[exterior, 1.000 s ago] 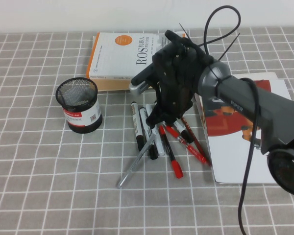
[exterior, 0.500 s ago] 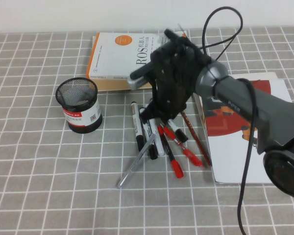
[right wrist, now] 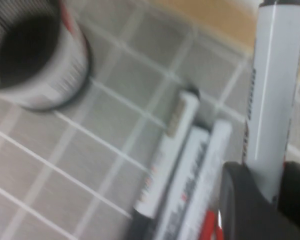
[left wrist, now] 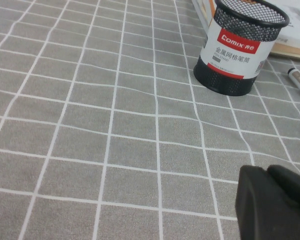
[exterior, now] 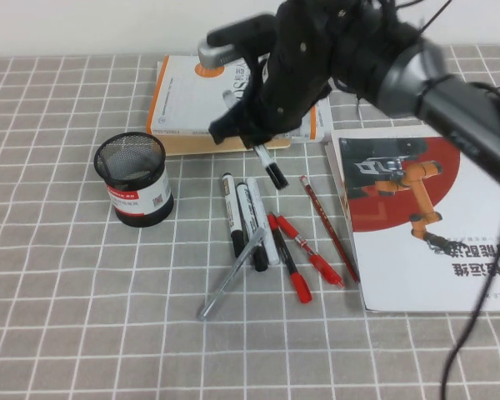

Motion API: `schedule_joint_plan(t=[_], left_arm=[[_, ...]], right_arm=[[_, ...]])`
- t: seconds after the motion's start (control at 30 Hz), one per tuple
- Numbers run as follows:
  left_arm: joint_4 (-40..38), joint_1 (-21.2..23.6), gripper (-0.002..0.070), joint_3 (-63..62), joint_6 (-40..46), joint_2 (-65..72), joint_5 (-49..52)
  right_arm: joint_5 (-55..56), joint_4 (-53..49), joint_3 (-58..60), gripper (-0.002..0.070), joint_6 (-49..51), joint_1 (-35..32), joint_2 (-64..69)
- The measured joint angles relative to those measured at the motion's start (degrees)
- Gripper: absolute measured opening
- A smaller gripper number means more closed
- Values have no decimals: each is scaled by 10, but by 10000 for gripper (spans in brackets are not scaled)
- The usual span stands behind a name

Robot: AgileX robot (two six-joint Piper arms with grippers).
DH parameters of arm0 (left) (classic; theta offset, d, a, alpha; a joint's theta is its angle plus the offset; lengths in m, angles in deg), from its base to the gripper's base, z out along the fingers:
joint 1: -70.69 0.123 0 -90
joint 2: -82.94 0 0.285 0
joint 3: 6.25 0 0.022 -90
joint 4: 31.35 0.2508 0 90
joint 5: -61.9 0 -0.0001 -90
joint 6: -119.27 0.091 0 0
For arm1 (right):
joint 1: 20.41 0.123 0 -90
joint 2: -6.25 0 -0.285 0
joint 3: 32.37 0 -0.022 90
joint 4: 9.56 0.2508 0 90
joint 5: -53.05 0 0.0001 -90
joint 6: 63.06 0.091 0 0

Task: Put the pen into the pen holder
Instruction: Place the pen onto the pen holder

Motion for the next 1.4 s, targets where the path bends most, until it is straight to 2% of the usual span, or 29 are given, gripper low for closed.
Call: schedule_joint_plan(t=[0.13, 0.23, 0.4, 0.5, 0.6, 0.77, 0.83, 0.97, 1.17, 1.4], left_arm=[[0, 0, -5, 0, 0, 0, 0], [-1, 0, -5, 0, 0, 0, 0], [-1, 0, -5, 0, 0, 0, 0], [-1, 0, -5, 0, 0, 0, 0], [-1, 0, -5, 0, 0, 0, 0], [-1, 0, -5, 0, 0, 0, 0], [-1, 0, -5, 0, 0, 0, 0], [-1, 0, -5, 0, 0, 0, 0], [-1, 0, -5, 0, 0, 0, 0], [-1, 0, -5, 0, 0, 0, 0]], right_arm=[[107, 5, 92, 96, 0, 17, -73], [253, 8, 226, 96, 0, 44, -154], [609, 15, 472, 97, 0, 78, -264], [822, 37, 562, 96, 28, 76, -278], [965, 37, 601, 96, 91, 66, -259], [1155, -42, 582, 96, 227, 45, -191], [1191, -78, 549, 96, 261, 40, -156], [1187, -141, 465, 96, 281, 38, -89], [1078, -257, 329, 96, 287, 38, -11], [1016, -276, 224, 96, 293, 37, 66]])
